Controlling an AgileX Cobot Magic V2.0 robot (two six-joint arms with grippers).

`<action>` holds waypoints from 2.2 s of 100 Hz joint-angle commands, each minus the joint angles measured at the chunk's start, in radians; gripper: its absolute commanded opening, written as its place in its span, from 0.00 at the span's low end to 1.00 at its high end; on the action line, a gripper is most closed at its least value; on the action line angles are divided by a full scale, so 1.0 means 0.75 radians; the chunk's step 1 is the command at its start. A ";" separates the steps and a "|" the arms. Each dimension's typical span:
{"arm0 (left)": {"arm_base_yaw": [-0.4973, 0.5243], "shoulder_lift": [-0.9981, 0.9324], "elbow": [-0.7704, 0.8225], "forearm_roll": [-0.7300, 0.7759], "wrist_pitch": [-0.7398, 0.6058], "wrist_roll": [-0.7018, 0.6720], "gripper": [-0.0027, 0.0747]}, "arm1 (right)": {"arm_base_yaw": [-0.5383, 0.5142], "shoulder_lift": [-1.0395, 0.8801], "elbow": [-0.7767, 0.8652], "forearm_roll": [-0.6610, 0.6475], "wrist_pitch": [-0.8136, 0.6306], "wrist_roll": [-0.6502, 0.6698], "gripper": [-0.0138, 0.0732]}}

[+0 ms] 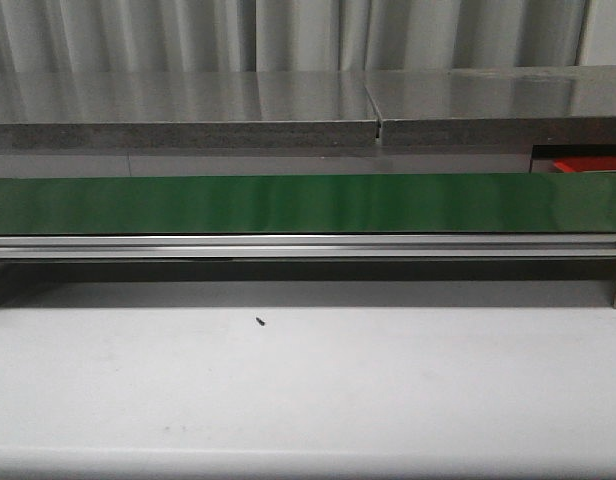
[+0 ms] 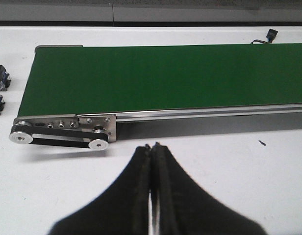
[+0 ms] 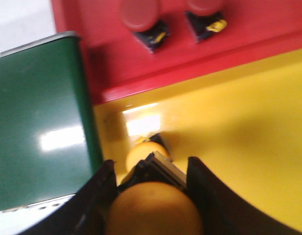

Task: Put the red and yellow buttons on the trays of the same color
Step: 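Place the yellow button in the yellow tray and release it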

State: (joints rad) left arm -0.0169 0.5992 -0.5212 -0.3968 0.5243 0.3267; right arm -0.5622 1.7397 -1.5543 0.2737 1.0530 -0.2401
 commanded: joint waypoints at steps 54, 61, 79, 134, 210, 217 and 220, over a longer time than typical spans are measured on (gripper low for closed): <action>-0.013 0.002 -0.034 -0.032 -0.090 -0.004 0.01 | -0.093 0.184 0.054 0.022 -0.308 -0.003 0.38; -0.013 0.002 -0.034 -0.032 -0.090 -0.004 0.01 | -0.086 0.208 0.054 0.022 -0.318 -0.011 0.38; -0.013 0.002 -0.034 -0.032 -0.090 -0.004 0.01 | -0.078 0.259 0.054 0.024 -0.334 -0.023 0.39; -0.013 0.002 -0.034 -0.032 -0.090 -0.004 0.01 | -0.078 0.258 0.044 0.028 -0.304 -0.047 0.87; -0.013 0.002 -0.034 -0.032 -0.090 -0.004 0.01 | 0.412 -0.451 0.305 0.039 -0.449 -0.147 0.87; -0.013 0.002 -0.034 -0.032 -0.090 -0.004 0.01 | 0.470 -0.541 0.414 0.036 -0.492 -0.149 0.87; -0.013 0.002 -0.034 -0.032 -0.090 -0.004 0.01 | 0.491 -0.578 0.459 0.036 -0.510 -0.149 0.87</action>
State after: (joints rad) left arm -0.0169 0.5992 -0.5212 -0.3968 0.5243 0.3267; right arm -0.2311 1.4130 -1.2684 0.2890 0.7583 -0.3380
